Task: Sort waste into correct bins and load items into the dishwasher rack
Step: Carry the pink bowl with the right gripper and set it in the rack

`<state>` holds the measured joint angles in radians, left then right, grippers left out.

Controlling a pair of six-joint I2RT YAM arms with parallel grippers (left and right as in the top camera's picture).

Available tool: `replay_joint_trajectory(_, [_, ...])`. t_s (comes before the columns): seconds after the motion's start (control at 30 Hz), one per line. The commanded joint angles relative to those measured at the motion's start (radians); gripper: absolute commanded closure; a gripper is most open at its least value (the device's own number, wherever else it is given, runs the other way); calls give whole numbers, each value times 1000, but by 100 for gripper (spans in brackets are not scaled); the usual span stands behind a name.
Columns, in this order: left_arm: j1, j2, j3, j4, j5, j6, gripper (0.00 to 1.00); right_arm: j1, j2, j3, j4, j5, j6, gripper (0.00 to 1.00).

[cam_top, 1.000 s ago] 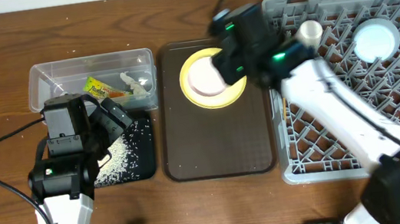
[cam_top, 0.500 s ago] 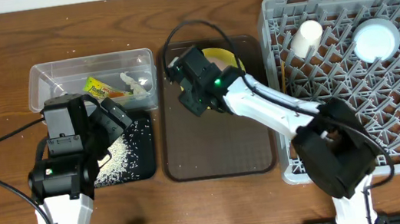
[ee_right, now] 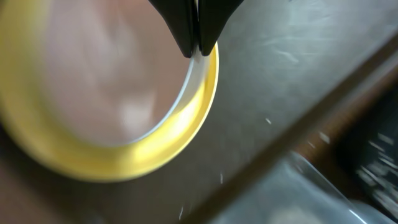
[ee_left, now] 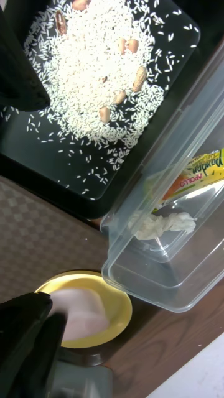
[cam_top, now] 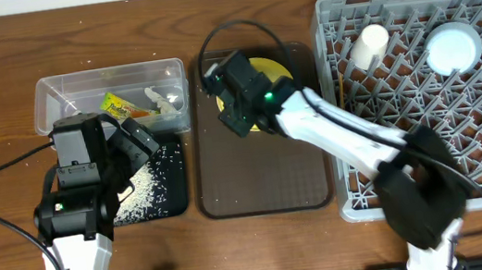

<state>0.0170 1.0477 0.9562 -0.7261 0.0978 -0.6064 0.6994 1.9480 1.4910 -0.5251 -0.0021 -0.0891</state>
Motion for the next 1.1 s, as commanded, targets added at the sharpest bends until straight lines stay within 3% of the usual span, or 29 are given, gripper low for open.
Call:
replay_joint_trajectory(0.0, [4, 3, 14, 1, -9, -1, 5, -1, -179, 11, -10, 4, 53, 99])
replay_joint_trajectory(0.23, [4, 3, 14, 1, -9, -1, 5, -90, -429, 11, -182, -63, 159, 99])
replay_joint_trajectory(0.47, [4, 3, 14, 0, -9, -1, 4, -325, -574, 11, -381, -416, 163, 99])
replay_joint_trajectory(0.67, [4, 3, 14, 1, -9, -1, 4, -547, -591, -5, -541, -702, 153, 99])
replay_joint_trajectory(0.83, [4, 3, 14, 0, -9, -1, 5, -671, -591, -99, -531, -958, 107, 99])
replay_joint_trajectory(1.07, [4, 3, 14, 1, -9, -1, 5, -808, -591, -344, -353, -1246, 99, 99])
